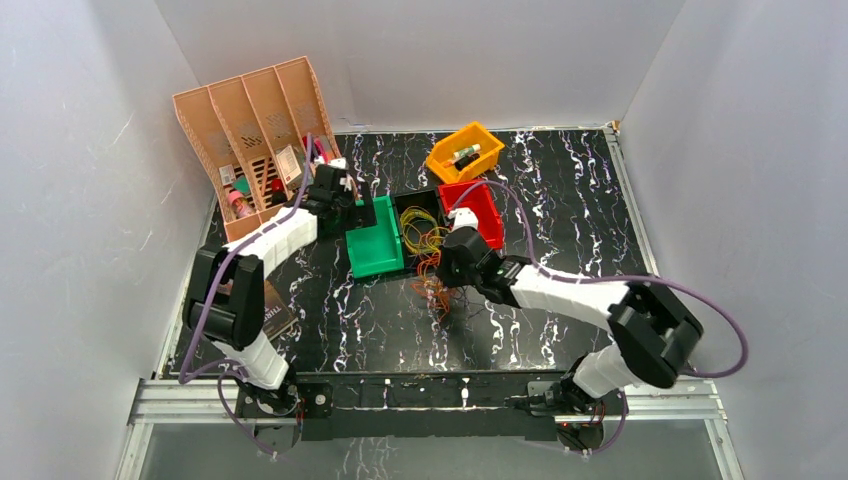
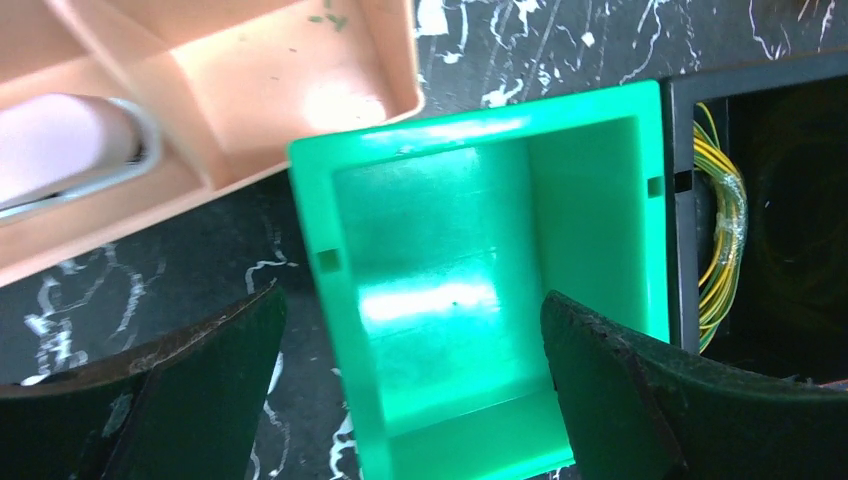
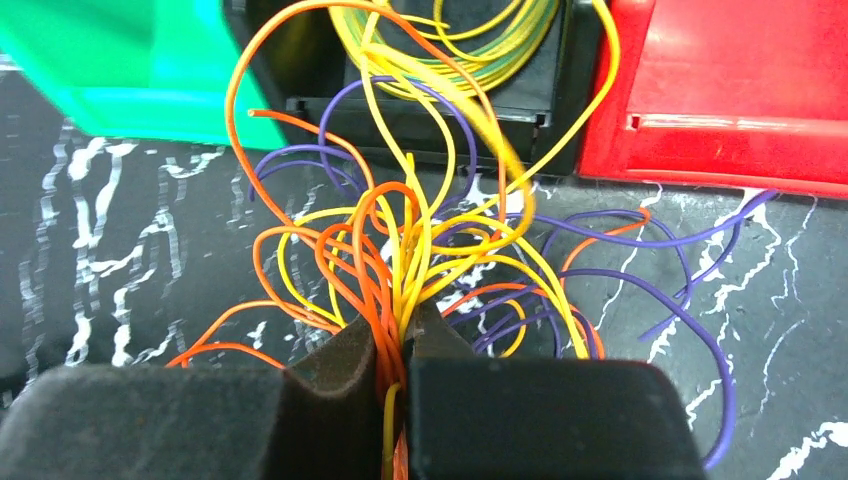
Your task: Untangle the cables
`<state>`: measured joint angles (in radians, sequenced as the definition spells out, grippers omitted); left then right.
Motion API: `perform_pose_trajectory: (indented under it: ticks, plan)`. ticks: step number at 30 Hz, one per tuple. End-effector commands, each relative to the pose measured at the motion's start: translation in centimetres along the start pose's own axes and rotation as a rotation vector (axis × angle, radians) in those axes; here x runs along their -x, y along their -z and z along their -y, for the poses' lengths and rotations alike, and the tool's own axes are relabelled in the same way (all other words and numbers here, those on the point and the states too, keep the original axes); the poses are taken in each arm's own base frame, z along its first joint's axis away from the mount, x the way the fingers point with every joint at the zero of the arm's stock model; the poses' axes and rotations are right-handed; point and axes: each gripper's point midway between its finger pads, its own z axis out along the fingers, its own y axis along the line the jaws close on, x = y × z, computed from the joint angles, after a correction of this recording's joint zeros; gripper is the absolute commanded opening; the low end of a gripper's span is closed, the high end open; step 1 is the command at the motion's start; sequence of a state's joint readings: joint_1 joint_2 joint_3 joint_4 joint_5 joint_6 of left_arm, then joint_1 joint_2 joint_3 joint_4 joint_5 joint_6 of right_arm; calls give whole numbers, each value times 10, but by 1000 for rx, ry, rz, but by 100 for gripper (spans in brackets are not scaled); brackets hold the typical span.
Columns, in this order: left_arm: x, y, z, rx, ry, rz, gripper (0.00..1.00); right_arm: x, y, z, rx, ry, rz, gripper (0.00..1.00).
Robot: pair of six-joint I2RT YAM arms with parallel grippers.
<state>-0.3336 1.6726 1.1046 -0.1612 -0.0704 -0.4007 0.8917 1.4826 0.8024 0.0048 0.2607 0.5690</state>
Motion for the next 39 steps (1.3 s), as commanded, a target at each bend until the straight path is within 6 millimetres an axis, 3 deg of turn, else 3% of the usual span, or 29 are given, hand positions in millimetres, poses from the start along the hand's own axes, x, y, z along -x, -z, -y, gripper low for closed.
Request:
perform_pose_trajectory:
  ticks: [1, 7, 11, 15, 19, 22, 31, 39]
  plan:
    - [33, 42, -8, 9, -3, 97, 98, 11, 34, -17, 50, 36, 55, 5]
    - [34, 81, -18, 25, -40, 142, 98, -8, 66, -46, 100, 141, 32, 7]
    - [27, 106, -29, 43, -53, 176, 98, -20, 74, -49, 94, 154, 11, 10]
    - [18, 124, -38, 56, -50, 205, 98, -28, 67, -47, 81, 150, -9, 29]
    - [9, 130, -42, 48, -44, 216, 98, -20, 66, -55, 87, 158, 0, 52]
    - [6, 132, -40, 31, -39, 211, 98, -11, 71, -52, 63, 152, 20, 59]
    - [6, 136, -26, -45, -23, 213, 98, -6, 102, -21, -25, 62, 60, 62]
    - [2, 138, -20, -87, -36, 203, 98, -6, 132, 36, -216, -156, 165, 65]
